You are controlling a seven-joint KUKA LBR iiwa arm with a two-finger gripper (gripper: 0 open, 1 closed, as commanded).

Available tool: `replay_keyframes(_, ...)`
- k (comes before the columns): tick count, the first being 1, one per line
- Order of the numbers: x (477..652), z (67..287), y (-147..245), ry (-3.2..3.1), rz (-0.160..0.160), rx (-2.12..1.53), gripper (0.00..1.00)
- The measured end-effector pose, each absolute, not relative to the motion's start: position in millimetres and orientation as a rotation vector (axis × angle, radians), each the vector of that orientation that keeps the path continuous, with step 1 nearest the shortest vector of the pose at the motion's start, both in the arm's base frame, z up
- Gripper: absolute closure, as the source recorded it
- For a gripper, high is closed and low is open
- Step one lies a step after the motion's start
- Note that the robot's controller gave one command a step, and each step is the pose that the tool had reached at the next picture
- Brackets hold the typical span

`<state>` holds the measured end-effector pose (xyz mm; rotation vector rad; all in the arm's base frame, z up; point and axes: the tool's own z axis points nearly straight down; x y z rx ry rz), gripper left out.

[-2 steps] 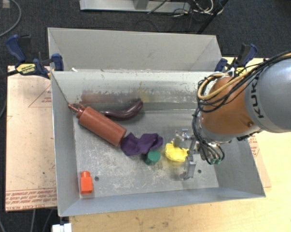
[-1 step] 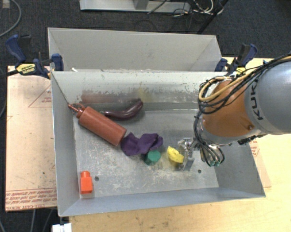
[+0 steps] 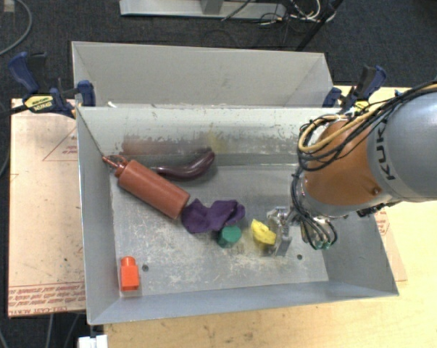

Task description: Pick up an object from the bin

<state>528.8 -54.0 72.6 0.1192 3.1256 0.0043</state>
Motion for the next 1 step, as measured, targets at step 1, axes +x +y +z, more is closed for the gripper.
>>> replay_keyframes(1, 527.9, 75.6, -53.9, 3.128, 0.005, 0.119, 1.00)
